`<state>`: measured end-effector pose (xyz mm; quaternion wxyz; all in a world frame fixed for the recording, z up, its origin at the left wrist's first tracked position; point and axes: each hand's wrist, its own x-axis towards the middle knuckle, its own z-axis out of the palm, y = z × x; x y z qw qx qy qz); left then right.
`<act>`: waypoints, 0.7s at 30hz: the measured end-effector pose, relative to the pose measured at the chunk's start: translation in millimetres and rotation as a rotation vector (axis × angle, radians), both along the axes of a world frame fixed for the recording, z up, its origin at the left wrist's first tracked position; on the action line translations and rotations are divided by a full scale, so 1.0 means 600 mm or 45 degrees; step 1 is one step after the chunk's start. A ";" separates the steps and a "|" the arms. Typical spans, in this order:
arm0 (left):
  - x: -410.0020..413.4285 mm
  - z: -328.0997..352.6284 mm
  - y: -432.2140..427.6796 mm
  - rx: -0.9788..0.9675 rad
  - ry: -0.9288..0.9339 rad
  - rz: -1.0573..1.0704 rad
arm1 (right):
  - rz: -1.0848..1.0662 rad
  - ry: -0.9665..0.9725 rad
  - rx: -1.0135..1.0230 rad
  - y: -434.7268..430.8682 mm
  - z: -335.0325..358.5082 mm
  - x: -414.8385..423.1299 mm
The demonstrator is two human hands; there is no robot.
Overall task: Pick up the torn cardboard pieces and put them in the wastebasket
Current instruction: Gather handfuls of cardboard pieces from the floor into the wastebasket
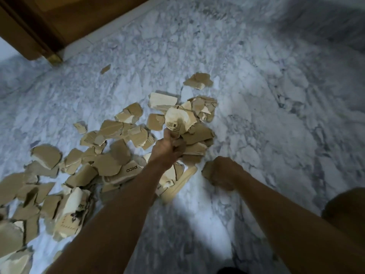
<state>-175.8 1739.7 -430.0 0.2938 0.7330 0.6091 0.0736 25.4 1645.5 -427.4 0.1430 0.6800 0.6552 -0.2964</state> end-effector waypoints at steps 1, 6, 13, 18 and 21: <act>-0.007 0.016 0.000 -0.070 -0.075 0.070 | 0.106 0.041 0.048 0.017 0.008 0.008; -0.083 0.074 0.048 -0.233 0.016 0.183 | 0.068 0.324 0.110 0.102 0.086 0.014; -0.090 0.009 0.043 -0.402 0.144 -0.137 | -0.101 0.030 -0.065 0.053 0.011 -0.025; -0.057 -0.071 0.045 -0.199 0.394 -0.129 | -0.194 -0.015 0.052 0.013 -0.035 -0.015; -0.054 -0.071 0.041 -0.033 0.398 0.001 | -0.177 -0.072 0.138 0.007 -0.035 -0.020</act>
